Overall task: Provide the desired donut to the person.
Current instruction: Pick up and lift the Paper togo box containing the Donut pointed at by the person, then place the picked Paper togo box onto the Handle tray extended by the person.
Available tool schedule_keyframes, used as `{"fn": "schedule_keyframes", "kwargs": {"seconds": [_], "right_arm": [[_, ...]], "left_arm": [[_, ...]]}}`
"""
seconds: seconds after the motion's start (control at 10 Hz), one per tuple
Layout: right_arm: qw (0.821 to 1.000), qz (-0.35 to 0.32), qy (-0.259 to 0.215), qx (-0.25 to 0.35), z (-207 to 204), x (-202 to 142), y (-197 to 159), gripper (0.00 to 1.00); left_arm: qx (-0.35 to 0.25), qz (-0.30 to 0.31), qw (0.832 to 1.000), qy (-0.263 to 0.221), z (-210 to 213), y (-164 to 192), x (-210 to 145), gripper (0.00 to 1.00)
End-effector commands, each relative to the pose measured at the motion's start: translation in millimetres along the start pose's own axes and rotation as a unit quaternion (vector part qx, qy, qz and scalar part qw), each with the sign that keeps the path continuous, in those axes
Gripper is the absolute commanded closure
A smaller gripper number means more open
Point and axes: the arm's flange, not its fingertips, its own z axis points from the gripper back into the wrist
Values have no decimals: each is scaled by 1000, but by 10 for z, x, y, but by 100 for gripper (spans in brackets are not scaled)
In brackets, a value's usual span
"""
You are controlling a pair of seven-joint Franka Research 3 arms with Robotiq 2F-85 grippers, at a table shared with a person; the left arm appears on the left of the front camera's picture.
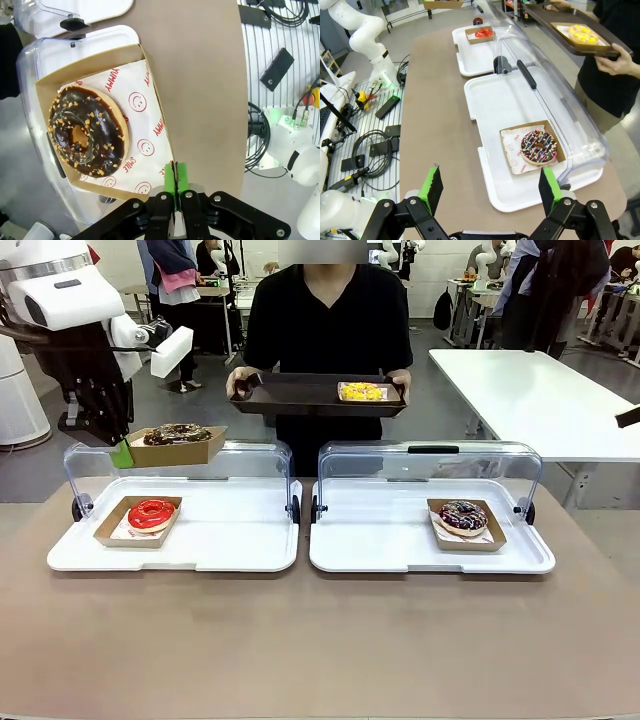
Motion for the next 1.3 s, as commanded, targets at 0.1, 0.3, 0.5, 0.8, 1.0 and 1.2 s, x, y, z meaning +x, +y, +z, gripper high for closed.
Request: {"fn": "schedule_keyframes", "kwargs": {"seconds": [0.1,0.3,0.5,0.8,1.0,1.2], "right_arm": [[1000,1,-1,2,-2,8,-4,0],[1000,1,-1,2,-2,8,-4,0],[1000,1,-1,2,-2,8,-4,0],[1000,1,-1,2,-2,8,-4,0],[1000,1,-1,2,-2,8,-4,0],[1000,1,-1,2,-2,8,-4,0]], "left_arm": [[0,1,1000,2,56,-12,8,100],[0,1,1000,2,56,-12,8,100],[0,1,1000,2,56,-12,8,100],[0,1,1000,2,56,-12,8,100],[0,1,1000,2,56,-12,8,100],[5,14,1000,-15,270,179,-1,99]]}}
